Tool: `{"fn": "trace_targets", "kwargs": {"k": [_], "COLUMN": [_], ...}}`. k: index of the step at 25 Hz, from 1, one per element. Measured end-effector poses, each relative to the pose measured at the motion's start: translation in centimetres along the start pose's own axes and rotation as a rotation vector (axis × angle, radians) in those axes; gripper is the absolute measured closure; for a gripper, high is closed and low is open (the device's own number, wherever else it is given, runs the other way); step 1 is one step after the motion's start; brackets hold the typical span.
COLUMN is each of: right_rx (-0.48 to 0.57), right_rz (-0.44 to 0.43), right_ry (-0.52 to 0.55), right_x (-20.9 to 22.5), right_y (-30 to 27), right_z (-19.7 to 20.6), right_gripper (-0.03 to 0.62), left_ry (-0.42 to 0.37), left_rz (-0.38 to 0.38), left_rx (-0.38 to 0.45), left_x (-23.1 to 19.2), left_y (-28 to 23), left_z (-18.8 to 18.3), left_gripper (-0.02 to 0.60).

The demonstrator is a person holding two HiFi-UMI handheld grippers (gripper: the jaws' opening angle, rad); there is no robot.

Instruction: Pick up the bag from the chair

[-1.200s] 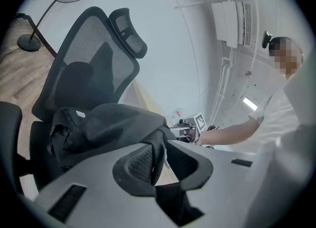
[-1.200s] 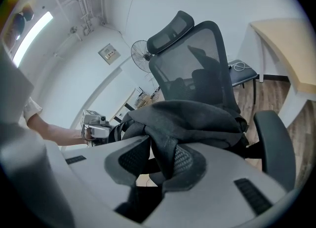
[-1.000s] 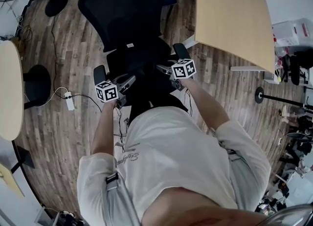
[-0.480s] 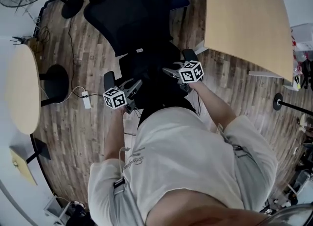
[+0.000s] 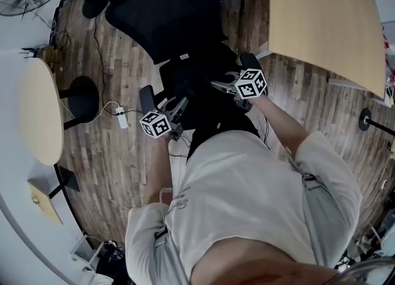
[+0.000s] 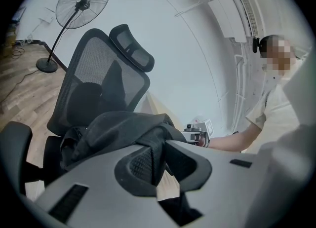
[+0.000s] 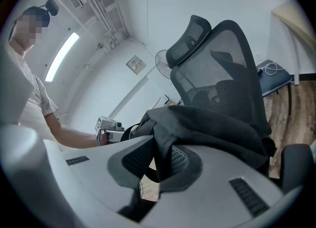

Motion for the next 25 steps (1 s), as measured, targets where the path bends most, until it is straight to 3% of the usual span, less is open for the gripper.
{"fn": "trace_targets", "kwargs": {"k": [8,12,18,25], "right_rx": [-0.028,-0.009,-0.001,0.027], "right_rz": [0.087,0.119,0.13,0.145], "right_ry": [0.033,0.066,0.155,0.224], "right_x": [-1.3,-1.6,-3.1,-3.5], "right_y": [0.2,0.8,-0.3,-1.0], "right_z": [0.8,-0.8,-3.6,-7.4], "right_gripper": [0.562,0.563,0.563,0.563], "left_ry": [-0.049,-0.077,-0.146,-0.179], "left_rz": [0.077,0.108,0.079,0.105], "left_rx": [-0.026,-0.006,0.017,0.072], "left_x": [1.0,1.6,2.0,2.0], "left_y": [1.6,1.2,2.5,2.7], "left_z": [0.5,-1.0,-3.1,-7.0], "left_gripper": [0.526,0.527,0.528,0.531]}}
Point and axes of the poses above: the fingertips, and each gripper's own axes: y backward along the fingers, x to its right, z out of its underside, the point moved 1 cm from there along y, backward along the fingers, and after that the axes turned 6 degrees about -y, right-handed, at the moved point
